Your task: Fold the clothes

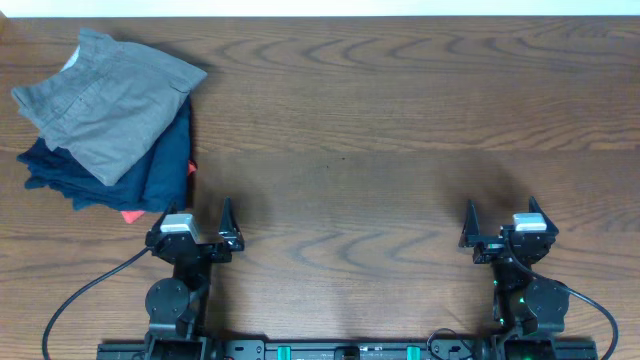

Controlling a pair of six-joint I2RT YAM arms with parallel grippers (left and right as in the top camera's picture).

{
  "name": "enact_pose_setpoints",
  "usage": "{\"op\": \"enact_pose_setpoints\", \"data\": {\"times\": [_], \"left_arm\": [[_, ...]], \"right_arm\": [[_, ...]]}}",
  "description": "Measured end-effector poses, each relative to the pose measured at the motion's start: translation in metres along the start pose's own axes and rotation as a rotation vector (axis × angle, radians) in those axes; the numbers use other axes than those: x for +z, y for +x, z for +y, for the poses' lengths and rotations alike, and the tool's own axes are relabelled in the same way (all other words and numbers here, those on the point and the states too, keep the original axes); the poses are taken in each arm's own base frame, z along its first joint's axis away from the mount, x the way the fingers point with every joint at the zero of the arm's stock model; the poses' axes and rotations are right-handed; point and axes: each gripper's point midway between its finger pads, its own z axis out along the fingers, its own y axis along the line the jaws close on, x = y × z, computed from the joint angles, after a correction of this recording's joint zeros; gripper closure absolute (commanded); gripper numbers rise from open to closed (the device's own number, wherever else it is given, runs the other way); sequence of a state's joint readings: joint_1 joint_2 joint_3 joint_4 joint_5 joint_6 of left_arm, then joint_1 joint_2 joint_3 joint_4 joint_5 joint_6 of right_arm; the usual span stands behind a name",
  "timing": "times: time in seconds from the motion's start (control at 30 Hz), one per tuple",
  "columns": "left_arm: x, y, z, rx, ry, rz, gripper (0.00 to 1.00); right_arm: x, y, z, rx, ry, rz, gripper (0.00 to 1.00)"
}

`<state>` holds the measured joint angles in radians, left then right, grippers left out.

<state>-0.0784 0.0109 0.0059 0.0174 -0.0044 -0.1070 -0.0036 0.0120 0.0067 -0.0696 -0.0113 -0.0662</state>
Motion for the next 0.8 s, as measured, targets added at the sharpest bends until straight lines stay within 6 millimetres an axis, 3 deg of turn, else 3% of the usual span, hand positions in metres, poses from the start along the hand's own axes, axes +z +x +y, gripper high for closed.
{"op": "enact_pose_setpoints", "data": {"times": [0.8], "left_arm": [[-0.0013, 0.0029, 0.0042, 0.002, -0.025, 0.024, 0.02]], "right_arm": [[0.0000, 0.0000, 0.0000, -0.001, 0.000, 0.000, 0.01]]}}
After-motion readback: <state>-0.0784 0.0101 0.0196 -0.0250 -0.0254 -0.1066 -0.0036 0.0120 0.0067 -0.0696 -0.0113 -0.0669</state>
